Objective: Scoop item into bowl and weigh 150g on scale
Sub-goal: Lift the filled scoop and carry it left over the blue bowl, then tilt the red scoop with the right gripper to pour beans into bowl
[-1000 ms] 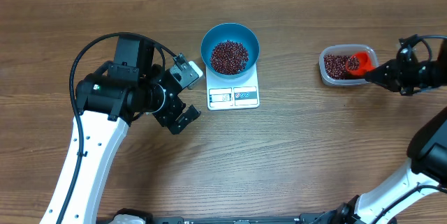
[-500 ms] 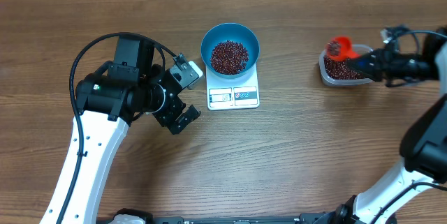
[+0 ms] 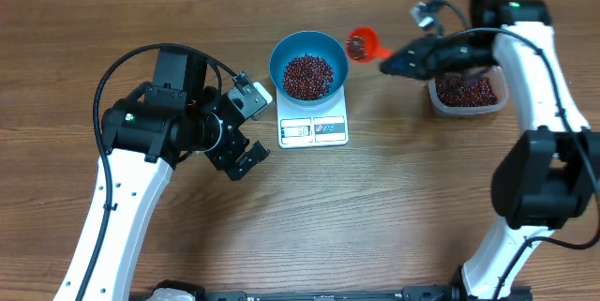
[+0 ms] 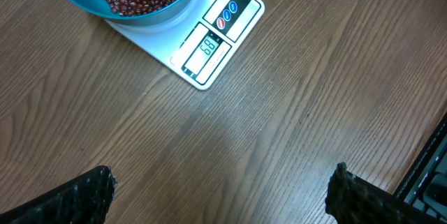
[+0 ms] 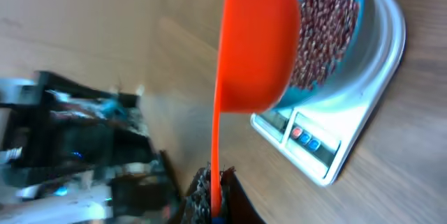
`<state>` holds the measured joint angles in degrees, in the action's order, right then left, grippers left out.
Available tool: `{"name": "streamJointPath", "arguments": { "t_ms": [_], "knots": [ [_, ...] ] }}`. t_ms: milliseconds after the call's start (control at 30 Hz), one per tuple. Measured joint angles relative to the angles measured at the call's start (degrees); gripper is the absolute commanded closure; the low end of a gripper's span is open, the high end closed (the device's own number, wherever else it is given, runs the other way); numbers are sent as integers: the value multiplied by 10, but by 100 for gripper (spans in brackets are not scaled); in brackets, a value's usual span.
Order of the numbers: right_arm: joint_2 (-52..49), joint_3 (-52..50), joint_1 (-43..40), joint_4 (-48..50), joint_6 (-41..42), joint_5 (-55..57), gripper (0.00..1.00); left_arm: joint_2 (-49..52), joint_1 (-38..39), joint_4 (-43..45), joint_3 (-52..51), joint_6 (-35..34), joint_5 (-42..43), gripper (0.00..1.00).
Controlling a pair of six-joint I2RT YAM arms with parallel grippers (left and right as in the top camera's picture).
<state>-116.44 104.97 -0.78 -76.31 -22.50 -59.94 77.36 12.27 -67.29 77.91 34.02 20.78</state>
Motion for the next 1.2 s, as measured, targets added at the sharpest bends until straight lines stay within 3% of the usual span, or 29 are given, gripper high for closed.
{"name": "streamJointPath", "arguments": {
  "t_ms": [267, 600, 833, 1200],
  "knots": [
    [0, 0, 105, 109, 57, 176, 96, 0, 0, 0, 0, 0, 0, 0],
    [0, 10, 232, 129, 63, 447, 96, 0, 0, 0, 0, 0, 0, 0],
    [0, 23, 285, 158, 59, 642, 96, 0, 0, 0, 0, 0, 0, 0],
    [0, 25, 331, 172, 56, 812, 96, 0, 0, 0, 0, 0, 0, 0]
  ]
}}
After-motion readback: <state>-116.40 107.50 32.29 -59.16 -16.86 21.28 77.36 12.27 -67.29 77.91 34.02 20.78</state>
